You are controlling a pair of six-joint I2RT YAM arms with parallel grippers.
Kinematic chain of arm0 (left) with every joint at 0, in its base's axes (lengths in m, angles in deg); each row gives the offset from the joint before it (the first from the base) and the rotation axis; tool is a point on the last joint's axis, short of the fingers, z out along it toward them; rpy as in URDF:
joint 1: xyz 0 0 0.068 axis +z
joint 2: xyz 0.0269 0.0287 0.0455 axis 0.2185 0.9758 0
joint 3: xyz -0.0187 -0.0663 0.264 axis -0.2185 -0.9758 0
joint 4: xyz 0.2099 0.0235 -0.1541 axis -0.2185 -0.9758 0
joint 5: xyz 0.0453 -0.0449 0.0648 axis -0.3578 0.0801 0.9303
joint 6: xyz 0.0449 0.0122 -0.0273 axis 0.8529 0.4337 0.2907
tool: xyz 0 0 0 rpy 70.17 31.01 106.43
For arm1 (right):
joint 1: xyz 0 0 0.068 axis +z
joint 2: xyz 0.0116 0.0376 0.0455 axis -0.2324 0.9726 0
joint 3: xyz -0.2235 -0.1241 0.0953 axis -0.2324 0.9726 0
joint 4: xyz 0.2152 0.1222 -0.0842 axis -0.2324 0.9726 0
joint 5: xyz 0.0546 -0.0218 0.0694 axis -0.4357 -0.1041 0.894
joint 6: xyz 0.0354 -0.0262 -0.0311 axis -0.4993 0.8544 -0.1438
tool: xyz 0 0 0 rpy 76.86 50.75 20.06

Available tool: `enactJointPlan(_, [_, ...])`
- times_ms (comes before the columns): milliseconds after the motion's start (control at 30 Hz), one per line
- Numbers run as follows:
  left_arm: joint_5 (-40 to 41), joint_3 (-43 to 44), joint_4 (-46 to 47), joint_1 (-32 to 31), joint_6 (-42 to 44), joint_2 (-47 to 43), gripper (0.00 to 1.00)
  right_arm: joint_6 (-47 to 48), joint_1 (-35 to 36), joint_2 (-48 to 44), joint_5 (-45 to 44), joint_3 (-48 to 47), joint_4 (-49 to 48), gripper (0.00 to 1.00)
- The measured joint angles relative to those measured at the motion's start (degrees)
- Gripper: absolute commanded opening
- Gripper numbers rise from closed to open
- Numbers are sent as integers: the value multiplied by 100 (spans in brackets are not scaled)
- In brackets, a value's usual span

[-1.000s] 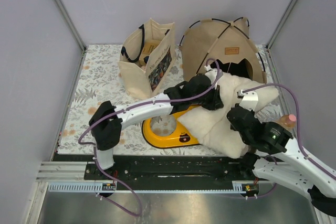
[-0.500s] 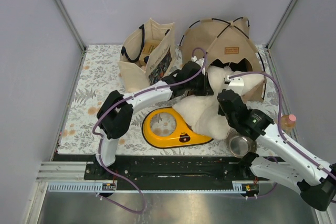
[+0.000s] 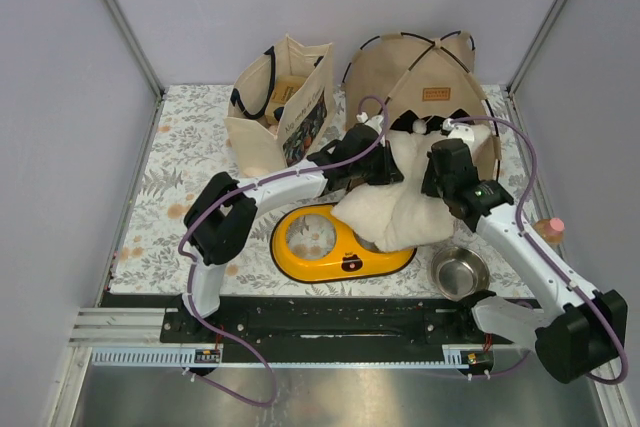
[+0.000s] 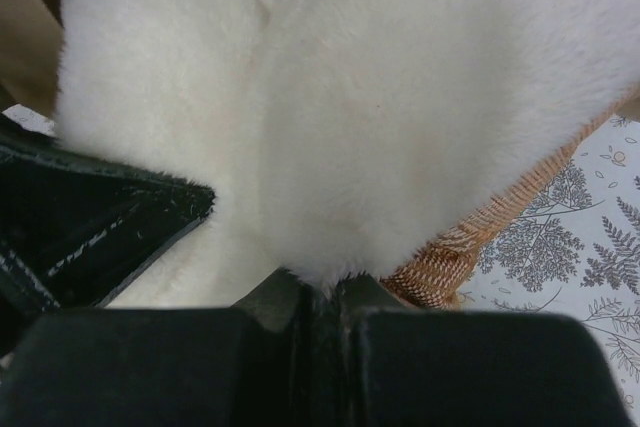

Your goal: Set up the pet tent

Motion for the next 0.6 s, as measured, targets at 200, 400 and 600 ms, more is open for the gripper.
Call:
enactJointPlan(200, [210, -37, -2, 0, -83, 0, 1, 9, -284, 660, 221, -282, -149, 20])
enactJointPlan(400, [310, -37, -2, 0, -173, 15, 1, 133, -404, 1320, 212, -627, -170, 27])
enactJointPlan(600, [341, -35, 72, 0, -240, 129, 1, 186, -455, 1781, 136, -898, -151, 21])
